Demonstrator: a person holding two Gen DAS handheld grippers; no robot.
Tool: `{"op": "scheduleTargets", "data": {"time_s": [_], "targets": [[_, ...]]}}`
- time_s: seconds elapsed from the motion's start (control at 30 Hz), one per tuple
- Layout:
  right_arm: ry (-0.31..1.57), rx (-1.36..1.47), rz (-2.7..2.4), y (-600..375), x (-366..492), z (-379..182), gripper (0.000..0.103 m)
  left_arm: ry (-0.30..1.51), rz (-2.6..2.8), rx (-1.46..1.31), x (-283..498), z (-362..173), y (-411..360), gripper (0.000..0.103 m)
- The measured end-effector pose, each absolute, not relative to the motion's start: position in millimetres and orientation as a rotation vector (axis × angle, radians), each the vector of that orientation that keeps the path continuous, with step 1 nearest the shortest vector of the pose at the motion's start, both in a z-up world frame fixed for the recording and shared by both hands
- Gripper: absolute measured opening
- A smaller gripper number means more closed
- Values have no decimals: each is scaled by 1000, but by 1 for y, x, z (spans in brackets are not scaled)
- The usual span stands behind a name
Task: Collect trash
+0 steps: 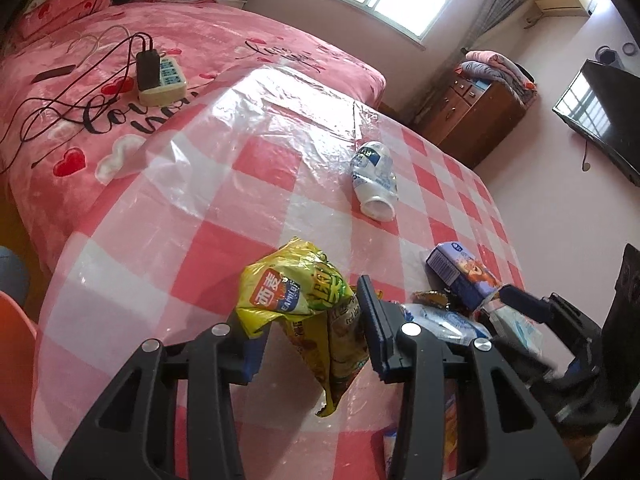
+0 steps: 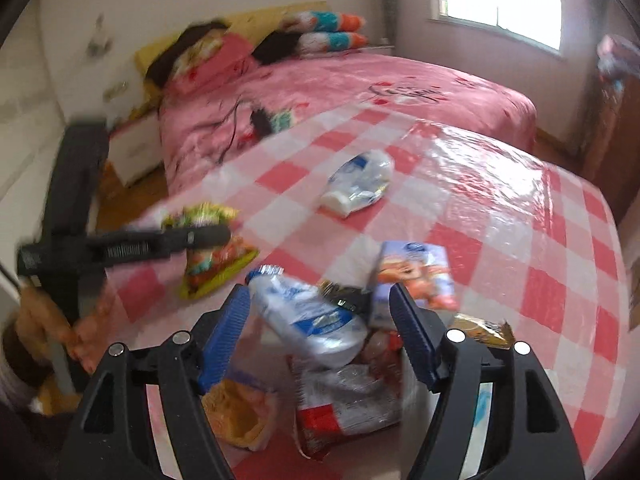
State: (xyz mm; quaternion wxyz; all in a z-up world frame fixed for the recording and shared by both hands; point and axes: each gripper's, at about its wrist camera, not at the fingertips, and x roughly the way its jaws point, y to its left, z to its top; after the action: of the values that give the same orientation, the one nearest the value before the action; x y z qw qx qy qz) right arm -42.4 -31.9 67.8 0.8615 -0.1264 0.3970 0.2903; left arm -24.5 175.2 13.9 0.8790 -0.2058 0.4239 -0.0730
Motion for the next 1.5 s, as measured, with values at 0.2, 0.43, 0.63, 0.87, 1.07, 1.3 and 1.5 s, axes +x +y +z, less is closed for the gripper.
{"op": "scheduleTargets", "data": {"time_s": [0.2,0.43,0.63,0.87,1.07,1.3,1.5], "targets": [[830,-467,567,-3,-47,46,53,886,-156,-434,-31,12,180,43],[844,-575,524,5,-36,27,43,890,-158,-439,-37,10,187,43],[868,-496,504,-6,-27,31,27,900,-162,-443,-44,7,189,43],[903,-340,498,-17,-26,42,22,898,-172,-448,-53,9,192,43],[912,-215,515,-20,-32,51,20,887,-181,-450,-62,14,197,43],[909,-99,557,-15,-44,67,20,865,-184,-461,-77,21,209,43],[946,27,641,1,-54,76,20,842,-172,-476,-91,28,224,43]]}}
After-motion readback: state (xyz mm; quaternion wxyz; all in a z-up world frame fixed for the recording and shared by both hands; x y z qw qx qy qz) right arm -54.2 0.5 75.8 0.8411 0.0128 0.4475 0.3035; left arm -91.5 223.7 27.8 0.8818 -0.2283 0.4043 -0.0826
